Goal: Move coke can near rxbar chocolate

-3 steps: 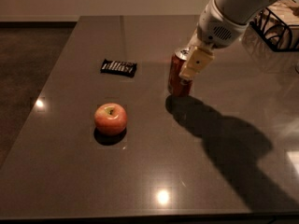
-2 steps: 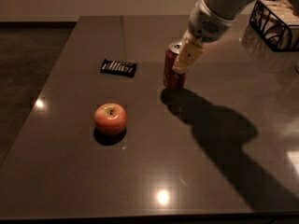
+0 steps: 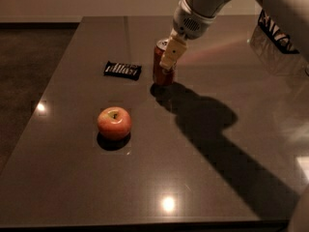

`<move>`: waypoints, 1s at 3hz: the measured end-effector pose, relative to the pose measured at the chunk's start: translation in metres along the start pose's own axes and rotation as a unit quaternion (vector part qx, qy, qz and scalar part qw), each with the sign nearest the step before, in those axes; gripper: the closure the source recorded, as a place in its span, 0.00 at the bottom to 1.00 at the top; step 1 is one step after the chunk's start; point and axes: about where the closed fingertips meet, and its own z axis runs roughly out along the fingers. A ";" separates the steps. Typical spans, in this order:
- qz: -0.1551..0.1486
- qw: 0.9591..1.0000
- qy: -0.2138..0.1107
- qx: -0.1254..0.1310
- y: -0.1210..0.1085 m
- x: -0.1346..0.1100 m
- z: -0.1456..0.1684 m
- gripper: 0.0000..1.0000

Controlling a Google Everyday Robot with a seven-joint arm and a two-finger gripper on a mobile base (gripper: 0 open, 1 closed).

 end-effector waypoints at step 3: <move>-0.016 1.000 0.012 -0.013 -0.017 -0.037 0.039 0.82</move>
Offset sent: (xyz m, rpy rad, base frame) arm 0.0398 0.0535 -0.0096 -0.0255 0.0101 0.0541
